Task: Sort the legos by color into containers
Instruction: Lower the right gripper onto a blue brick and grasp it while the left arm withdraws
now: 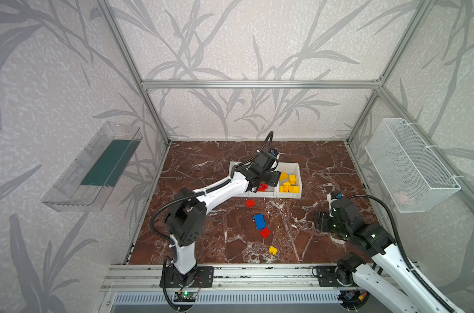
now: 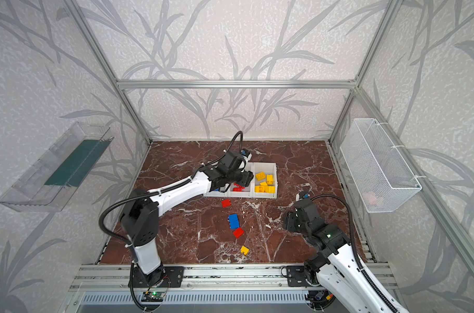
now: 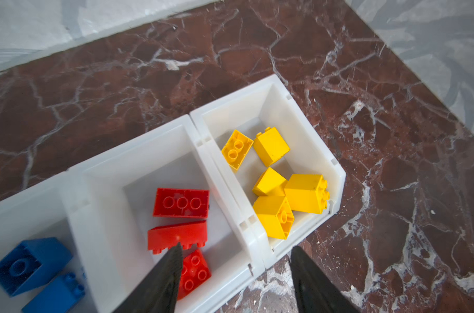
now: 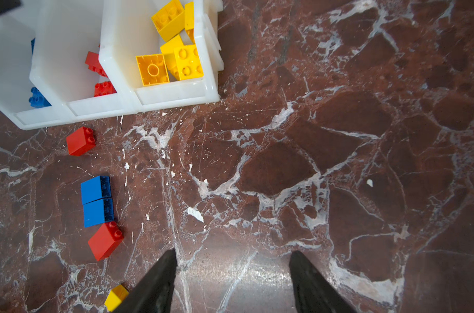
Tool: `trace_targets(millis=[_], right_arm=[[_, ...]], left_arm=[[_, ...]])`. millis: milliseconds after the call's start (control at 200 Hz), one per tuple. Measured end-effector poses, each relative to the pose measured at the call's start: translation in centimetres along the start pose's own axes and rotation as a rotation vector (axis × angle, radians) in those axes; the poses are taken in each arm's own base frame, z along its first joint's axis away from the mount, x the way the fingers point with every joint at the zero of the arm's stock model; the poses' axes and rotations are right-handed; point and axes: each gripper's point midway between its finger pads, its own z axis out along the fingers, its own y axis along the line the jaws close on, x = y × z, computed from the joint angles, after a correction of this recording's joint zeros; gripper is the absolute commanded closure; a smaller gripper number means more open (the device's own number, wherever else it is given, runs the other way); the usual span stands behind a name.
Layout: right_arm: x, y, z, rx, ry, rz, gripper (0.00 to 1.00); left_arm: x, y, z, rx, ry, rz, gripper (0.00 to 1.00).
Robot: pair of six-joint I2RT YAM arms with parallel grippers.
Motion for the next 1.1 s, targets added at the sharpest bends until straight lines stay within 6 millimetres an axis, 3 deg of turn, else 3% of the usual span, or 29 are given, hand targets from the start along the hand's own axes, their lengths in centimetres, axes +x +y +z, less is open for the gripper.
trace_targets(millis=[140, 455, 620, 845, 1100], right_arm=[[0.6, 0.8, 0.8, -0.026, 0.056, -0.008, 0.34], [2.7, 4.9, 2.8, -0.108, 0.161, -0.144, 0.34], [4.1, 8.0, 4.4, -0.111, 0.241, -0.26, 0.33], [4.7, 13.9, 7.0, -0.116, 0.306, -0.377, 0.33], [5.5, 19.1, 10.4, -0.104, 0.347, -0.438, 0.33]], left_arm=[[1.5, 3.1, -4.1, -0.051, -0.056, -0.064, 0.33], [9.0, 8.7, -10.5, -0.192, -0.092, -0.214, 0.31], [11.9, 10.2, -13.3, -0.236, -0.127, -0.28, 0.31], [15.1, 11.6, -16.1, -0.276, -0.179, -0.361, 0.3], [16.3, 12.2, -17.8, -0.283, -0.226, -0.407, 0.3]])
